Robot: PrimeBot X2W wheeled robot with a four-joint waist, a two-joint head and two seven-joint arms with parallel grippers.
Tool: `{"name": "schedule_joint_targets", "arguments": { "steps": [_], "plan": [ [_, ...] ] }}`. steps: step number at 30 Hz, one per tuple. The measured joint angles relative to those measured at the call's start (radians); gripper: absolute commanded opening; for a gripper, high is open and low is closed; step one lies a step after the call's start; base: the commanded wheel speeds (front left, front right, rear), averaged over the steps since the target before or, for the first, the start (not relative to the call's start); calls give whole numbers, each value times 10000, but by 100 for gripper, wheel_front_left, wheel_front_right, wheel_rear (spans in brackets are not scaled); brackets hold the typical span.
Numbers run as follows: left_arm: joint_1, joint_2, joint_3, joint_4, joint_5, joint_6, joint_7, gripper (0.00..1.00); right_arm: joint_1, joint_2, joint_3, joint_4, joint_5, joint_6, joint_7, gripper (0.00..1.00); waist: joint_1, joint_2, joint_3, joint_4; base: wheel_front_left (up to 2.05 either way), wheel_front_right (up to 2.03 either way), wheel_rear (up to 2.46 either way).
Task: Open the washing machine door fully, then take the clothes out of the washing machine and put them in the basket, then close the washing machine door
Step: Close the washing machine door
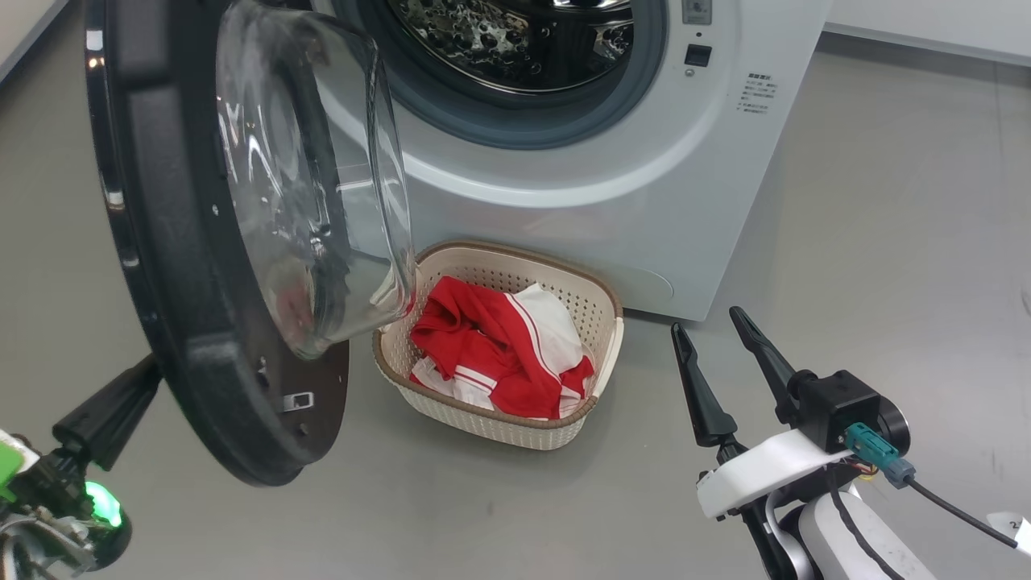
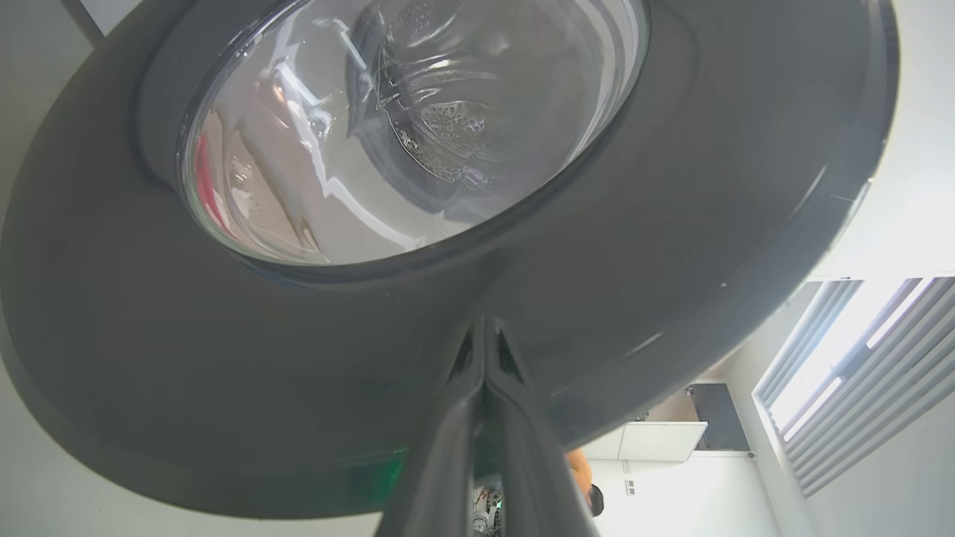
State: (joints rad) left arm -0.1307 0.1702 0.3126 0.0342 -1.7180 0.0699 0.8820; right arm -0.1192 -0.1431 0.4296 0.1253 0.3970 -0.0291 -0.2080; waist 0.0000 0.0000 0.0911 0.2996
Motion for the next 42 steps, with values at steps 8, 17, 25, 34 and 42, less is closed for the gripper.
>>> {"name": "schedule_joint_targets", "arguments": {
  "steps": [8,17,25,34,42],
  "plan": [
    [52,-679,-520,-512,-69,54,12,0,-10,15,0,-6,0,-2,0,100,0,0,77,-556,0,0,0],
    [82,-991,-955,-871,-67,88,-36,0,-52,17,-65,-33,0,-86,0,100,0,0,226,-1413,0,0,0],
    [38,-1223,-1231,-959,-86,88,-510,0,-150,-13,-211,-86,0,-104,-2,100,0,0,405,-2282,0,0,0],
    [-468,-1304,-1367,-665,-151,88,-1379,0,-158,-8,-316,-132,19,-169,-27,100,0,0,653,-3306,0,0,0],
    [-1034,-1329,-1572,-291,-136,82,-2334,0,-161,35,-362,-163,138,-167,-104,100,0,0,930,-4165,0,0,0]
  ]
}}
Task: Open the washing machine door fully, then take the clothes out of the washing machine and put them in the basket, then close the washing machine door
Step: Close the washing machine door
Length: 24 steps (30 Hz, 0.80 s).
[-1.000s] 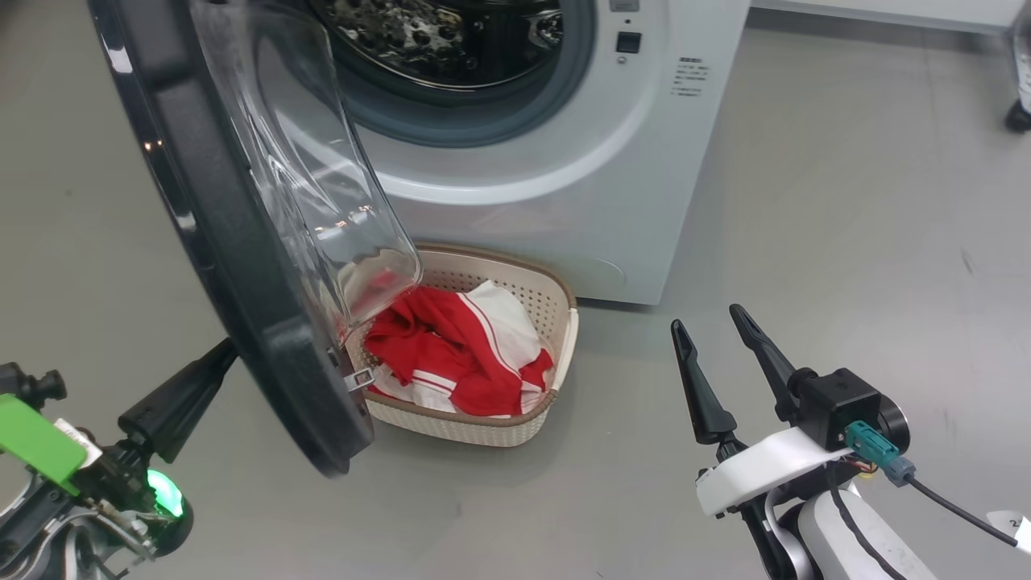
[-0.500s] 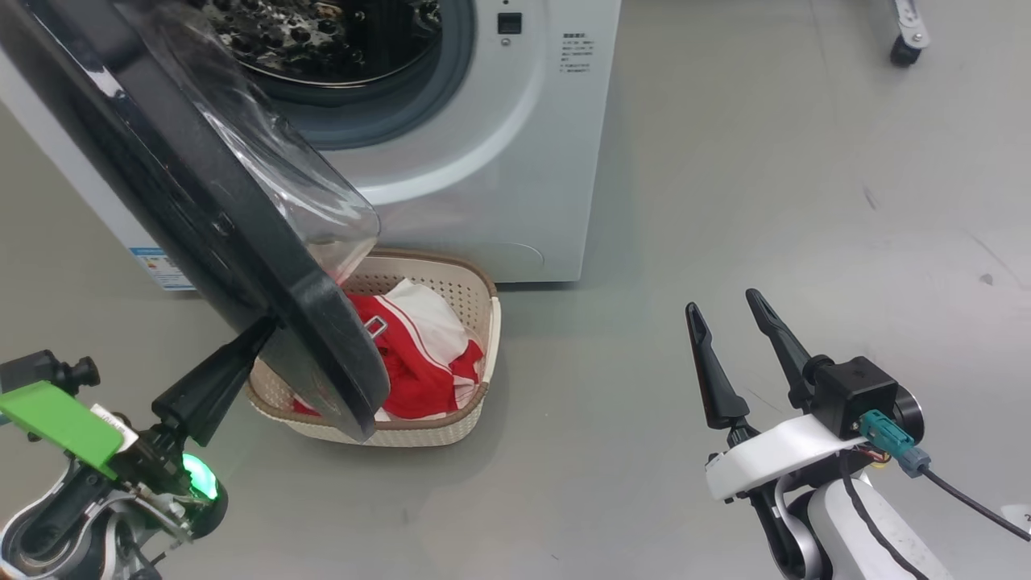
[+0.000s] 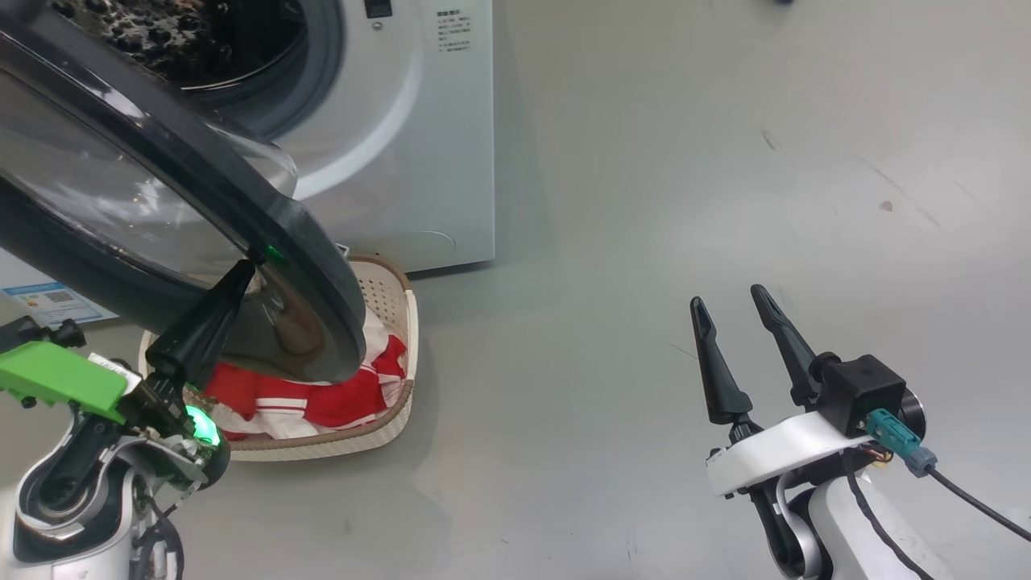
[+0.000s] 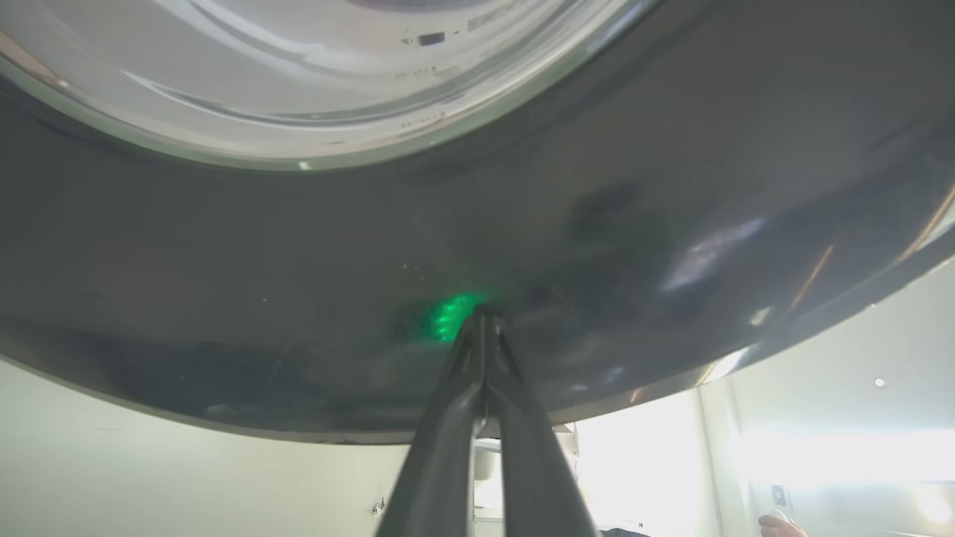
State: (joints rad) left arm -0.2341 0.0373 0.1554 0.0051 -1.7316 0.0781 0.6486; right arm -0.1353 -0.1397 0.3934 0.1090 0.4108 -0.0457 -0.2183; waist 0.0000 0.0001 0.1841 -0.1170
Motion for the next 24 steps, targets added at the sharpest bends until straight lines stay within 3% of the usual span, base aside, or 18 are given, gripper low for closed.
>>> {"name": "schedule_joint_targets", "arguments": {
  "steps": [10,20,24],
  "plan": [
    [-682,-8,-148,899,276,-148,-1783,0,-5,138,-27,8,113,4,-75,100,0,0,377,-983,0,0,0],
    [-1752,-23,-155,1914,303,-583,-3835,0,-47,307,-130,109,203,21,-165,100,0,0,720,-1990,0,0,0],
    [-2124,-40,-383,2247,272,-803,-4188,0,-37,339,-384,134,366,2,-226,100,0,0,809,-2183,0,0,0]
  ]
}}
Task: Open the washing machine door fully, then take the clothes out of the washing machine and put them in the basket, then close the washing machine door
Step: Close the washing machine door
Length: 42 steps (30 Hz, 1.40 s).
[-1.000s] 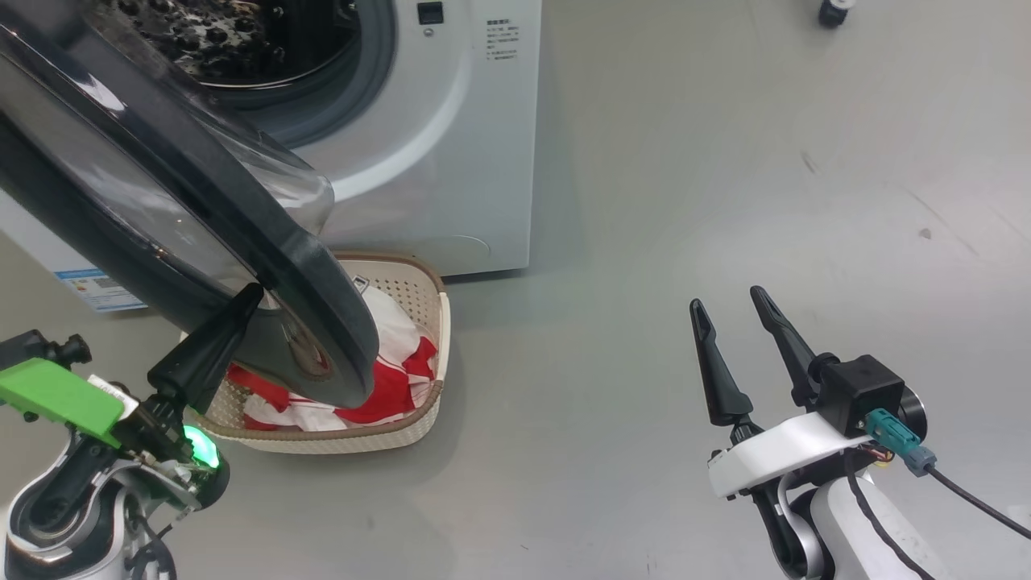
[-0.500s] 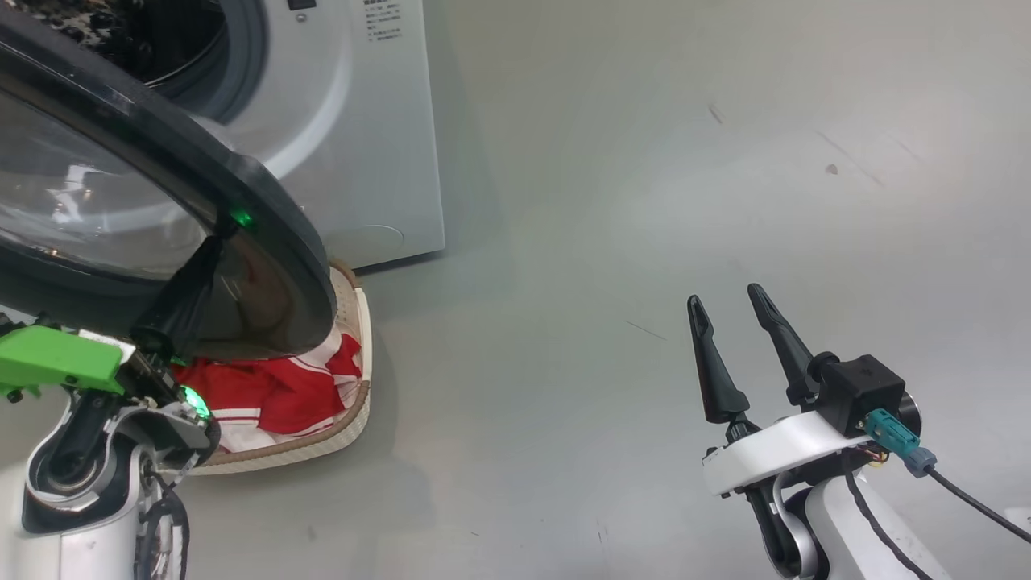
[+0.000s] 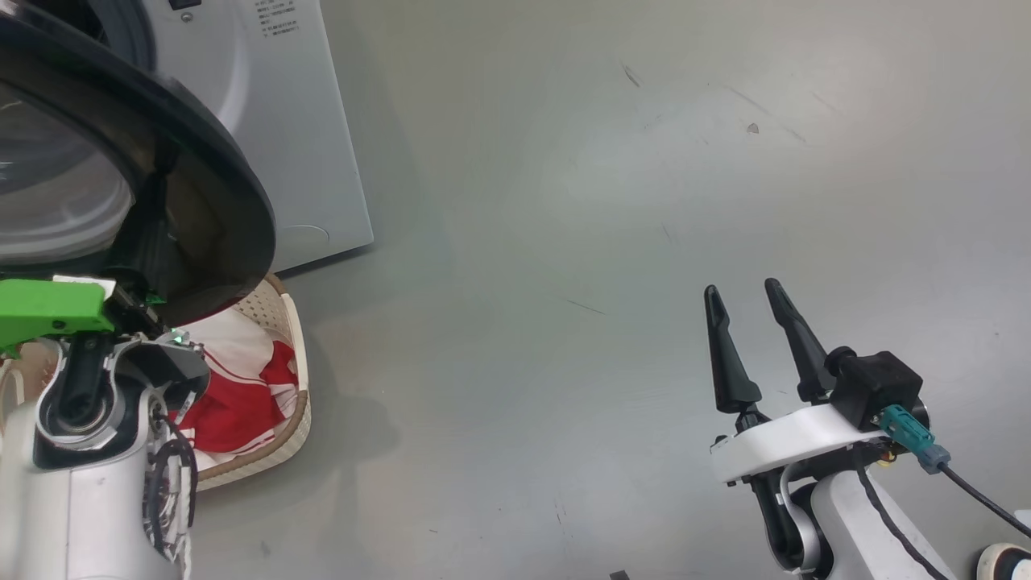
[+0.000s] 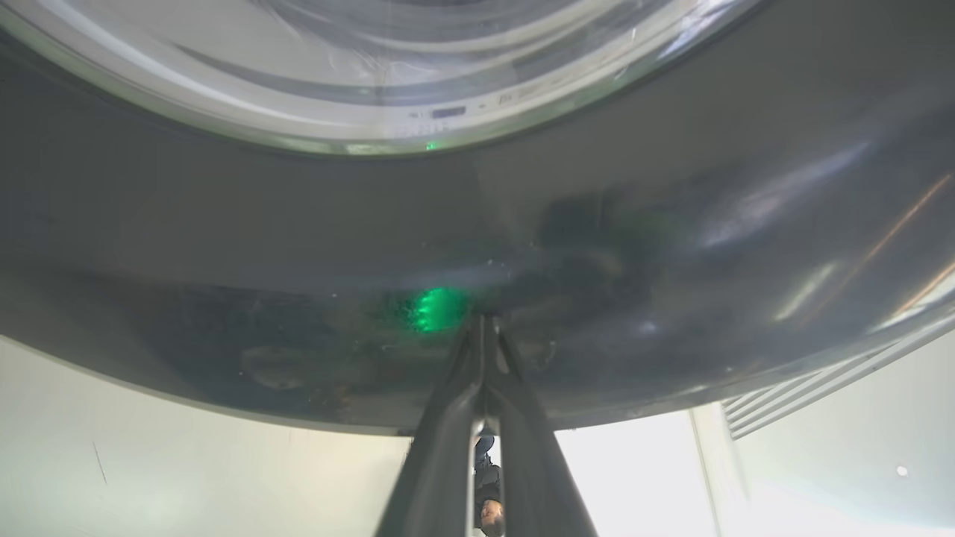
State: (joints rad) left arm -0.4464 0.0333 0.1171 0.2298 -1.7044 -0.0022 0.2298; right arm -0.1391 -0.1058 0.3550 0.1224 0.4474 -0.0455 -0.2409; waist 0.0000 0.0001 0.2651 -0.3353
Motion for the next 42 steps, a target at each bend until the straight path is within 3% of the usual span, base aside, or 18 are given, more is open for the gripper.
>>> {"name": "schedule_joint_targets", "arguments": {
  "steps": [10,16,28,42],
  "plan": [
    [-90,-54,-869,669,65,-573,-82,0,11,-75,-347,-54,6,-10,-29,100,0,0,-132,427,0,0,0],
    [300,-50,-1530,794,894,-924,40,0,11,-291,-472,-142,-77,6,-35,100,0,0,-319,1064,0,0,0],
    [1621,763,-2731,288,3802,-1179,-681,0,159,-552,-642,-247,-192,132,-38,100,0,0,-1016,2594,0,0,0],
    [2744,2107,-3680,-1266,7649,-1187,-3407,0,789,-499,-633,-537,-207,81,-54,100,0,0,-1937,4149,0,0,0]
  ]
}}
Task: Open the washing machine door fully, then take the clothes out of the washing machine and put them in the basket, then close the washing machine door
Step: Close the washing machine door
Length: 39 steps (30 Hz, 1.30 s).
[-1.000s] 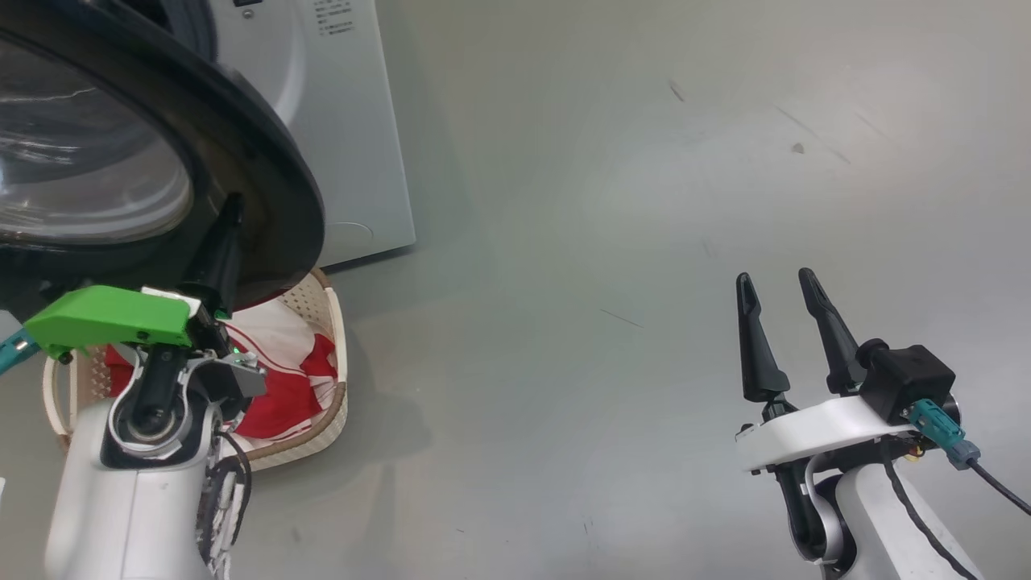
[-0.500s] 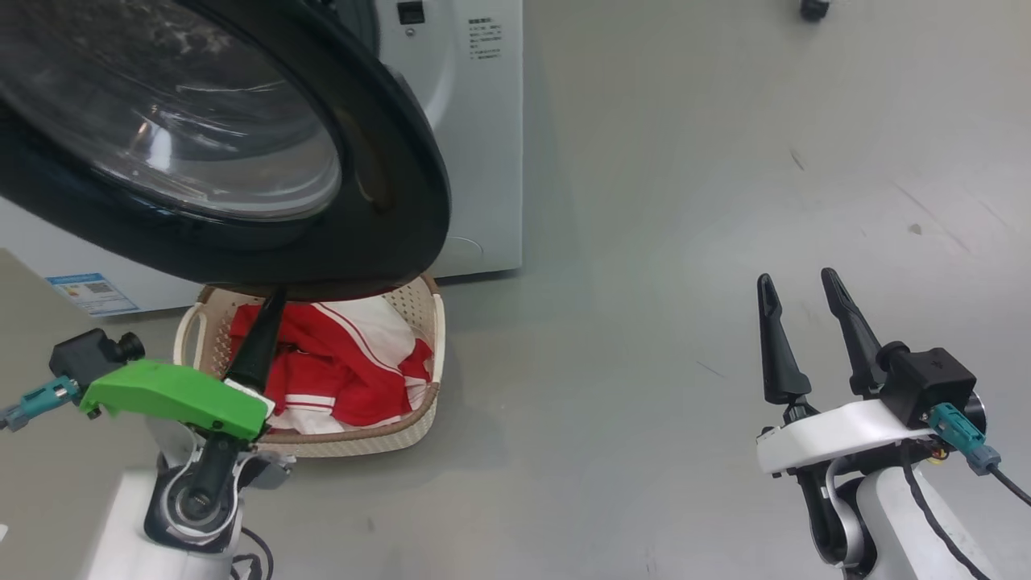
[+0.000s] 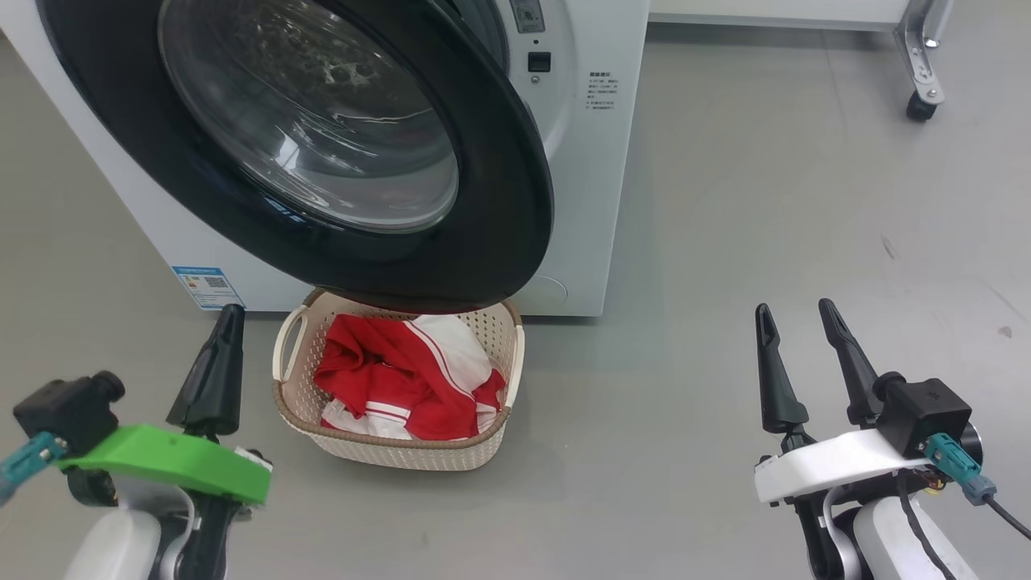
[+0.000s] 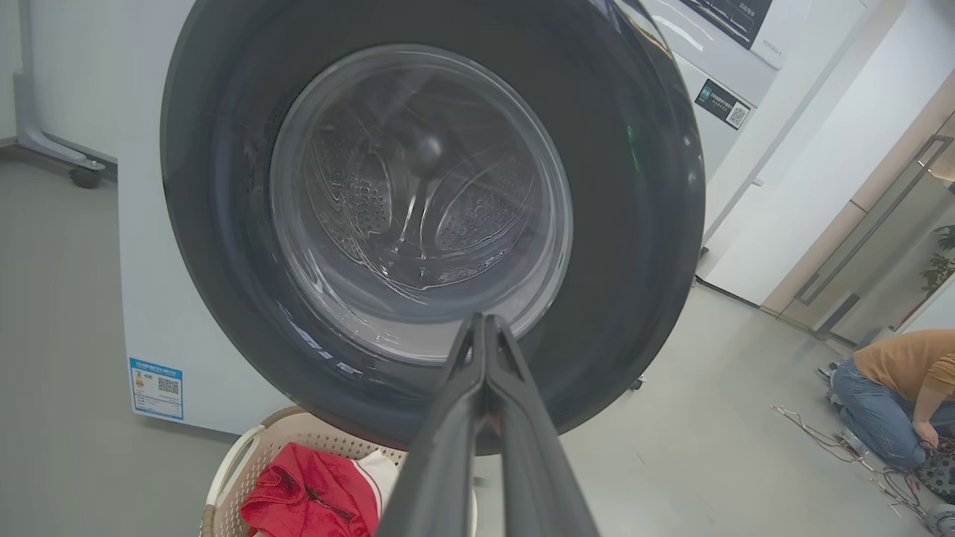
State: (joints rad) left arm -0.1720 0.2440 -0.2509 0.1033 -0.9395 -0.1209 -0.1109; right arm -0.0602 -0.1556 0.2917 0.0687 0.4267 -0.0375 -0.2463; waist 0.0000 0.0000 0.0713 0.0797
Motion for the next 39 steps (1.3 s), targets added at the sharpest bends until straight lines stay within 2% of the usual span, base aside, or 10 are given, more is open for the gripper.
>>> {"name": "schedule_joint_targets", "arguments": {
  "steps": [7,12,13,14,29,39],
  "plan": [
    [624,410,-470,-27,1870,0,-1279,0,107,15,31,-105,-35,-4,-2,100,0,0,-270,401,0,0,0],
    [1021,410,-623,-4,2516,-2,-1383,0,144,50,157,-136,-71,0,-2,100,0,0,-354,538,0,0,0],
    [1089,399,-648,2,2621,0,-1383,47,159,59,165,-146,-71,0,-2,100,0,0,-356,547,0,0,0],
    [1139,383,-658,2,2748,12,-1383,100,191,59,167,-169,-71,0,-2,100,0,0,-349,555,0,0,0],
    [1253,-84,-665,-111,3639,199,-1383,100,273,56,217,-247,-140,0,-2,100,0,0,-257,633,0,0,0],
    [1317,-441,-291,-487,4077,203,-1384,100,280,58,247,-259,-150,-2,-4,100,0,0,-232,558,0,0,0]
  ]
}}
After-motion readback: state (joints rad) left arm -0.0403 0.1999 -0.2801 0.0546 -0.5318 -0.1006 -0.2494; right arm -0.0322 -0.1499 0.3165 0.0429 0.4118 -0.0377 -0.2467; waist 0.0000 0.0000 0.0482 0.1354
